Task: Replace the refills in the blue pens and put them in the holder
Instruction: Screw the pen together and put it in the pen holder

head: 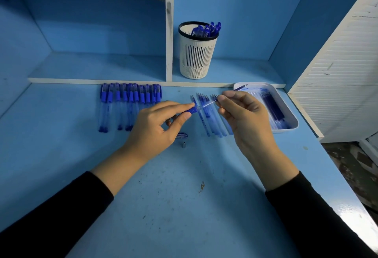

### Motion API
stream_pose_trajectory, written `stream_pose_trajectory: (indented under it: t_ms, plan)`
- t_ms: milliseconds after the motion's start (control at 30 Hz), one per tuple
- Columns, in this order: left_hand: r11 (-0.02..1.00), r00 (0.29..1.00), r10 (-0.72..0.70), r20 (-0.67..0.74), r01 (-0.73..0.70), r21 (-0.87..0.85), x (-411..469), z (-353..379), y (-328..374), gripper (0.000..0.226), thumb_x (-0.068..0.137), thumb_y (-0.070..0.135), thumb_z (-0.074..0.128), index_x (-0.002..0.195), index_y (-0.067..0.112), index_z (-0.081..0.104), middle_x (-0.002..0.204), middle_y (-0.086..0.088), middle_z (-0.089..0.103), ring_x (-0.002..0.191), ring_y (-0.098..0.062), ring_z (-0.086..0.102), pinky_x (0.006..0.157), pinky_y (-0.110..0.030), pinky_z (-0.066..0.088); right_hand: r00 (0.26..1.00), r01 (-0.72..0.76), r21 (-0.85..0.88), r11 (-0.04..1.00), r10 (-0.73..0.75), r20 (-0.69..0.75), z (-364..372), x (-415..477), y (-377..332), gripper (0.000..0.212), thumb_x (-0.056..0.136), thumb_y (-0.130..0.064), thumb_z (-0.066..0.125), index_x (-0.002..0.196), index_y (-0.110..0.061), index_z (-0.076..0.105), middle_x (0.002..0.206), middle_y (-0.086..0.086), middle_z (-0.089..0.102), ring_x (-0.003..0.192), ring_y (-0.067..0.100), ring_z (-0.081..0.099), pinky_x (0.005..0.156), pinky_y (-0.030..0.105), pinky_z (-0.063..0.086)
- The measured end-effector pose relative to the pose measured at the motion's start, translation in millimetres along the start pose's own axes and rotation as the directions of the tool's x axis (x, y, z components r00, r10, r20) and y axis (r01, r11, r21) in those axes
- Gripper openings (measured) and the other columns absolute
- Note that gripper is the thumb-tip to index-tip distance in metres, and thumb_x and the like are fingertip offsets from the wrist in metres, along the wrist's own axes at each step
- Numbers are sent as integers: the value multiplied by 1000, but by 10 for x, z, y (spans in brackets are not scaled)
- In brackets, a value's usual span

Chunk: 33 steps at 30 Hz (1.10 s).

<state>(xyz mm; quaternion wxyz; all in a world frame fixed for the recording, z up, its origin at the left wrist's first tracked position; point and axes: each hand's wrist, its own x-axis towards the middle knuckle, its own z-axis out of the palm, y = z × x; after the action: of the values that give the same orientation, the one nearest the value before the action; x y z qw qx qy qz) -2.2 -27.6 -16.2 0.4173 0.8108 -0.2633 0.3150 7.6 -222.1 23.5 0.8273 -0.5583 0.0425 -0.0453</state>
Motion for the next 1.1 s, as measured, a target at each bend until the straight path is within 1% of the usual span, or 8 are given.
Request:
stream_pose_trajectory:
  t_ms: [200,300,467,600,700,900,1033,1100]
  plan:
    - [1000,1000,7,-18,-6,23,1,-10,-16,21,91,11,68,110,5,73,91,-3,71,72,-17,63,66,-30,53,971,225,-134,965,-233,-48,55,-108,32,9,82,1,71,86,-7,68,78,1,68,69,11,63,69,20,50]
    - [999,1000,4,-31,-3,32,6,-11,-25,20,91,10,68,110,5,73,90,-3,71,72,-15,62,65,-29,53,945,322,-182,929,-326,7,109,-192,64,9,83,2,71,85,-6,68,77,0,69,70,11,62,70,20,49]
    - [999,999,25,-27,-24,34,4,-18,-15,21,91,9,68,111,3,72,88,-4,70,70,-14,59,63,-27,51,910,413,-281,866,-389,141,167,-278,180,9,91,1,61,97,-3,67,85,5,71,80,18,68,73,26,55]
    - [998,999,34,-30,-32,54,-9,-37,-15,20,90,8,69,109,4,73,90,-3,70,70,-12,59,64,-24,52,891,449,-333,829,-443,98,157,-255,205,8,90,-1,64,93,-9,64,85,2,68,80,15,66,76,24,50]
    - [997,999,32,-25,-30,65,-14,-42,-13,20,89,7,71,109,4,73,92,-3,71,71,-12,60,66,-23,53,852,502,-382,776,-519,67,133,-216,173,12,84,0,71,86,-11,65,86,11,64,81,18,63,75,20,48]
    - [999,999,26,-29,-25,48,-22,-56,-8,21,89,8,70,109,3,73,92,-3,71,72,-10,59,66,-24,53,862,504,-322,801,-486,142,131,-255,159,12,91,2,60,92,-9,65,88,11,66,83,18,62,76,21,47]
    - [999,1000,7,-29,-6,47,-32,-106,9,20,90,10,69,109,4,73,93,-3,72,71,-12,61,65,-27,54,872,488,-284,825,-470,134,124,-255,95,19,88,-2,67,96,-15,56,80,3,61,79,28,63,73,26,49]
    - [999,999,-2,-35,3,50,-37,-137,14,20,90,12,69,108,5,74,94,-2,72,71,-14,62,64,-29,54,874,484,-285,827,-472,113,121,-254,76,21,86,-3,70,93,-15,55,80,4,61,76,23,63,71,25,48]
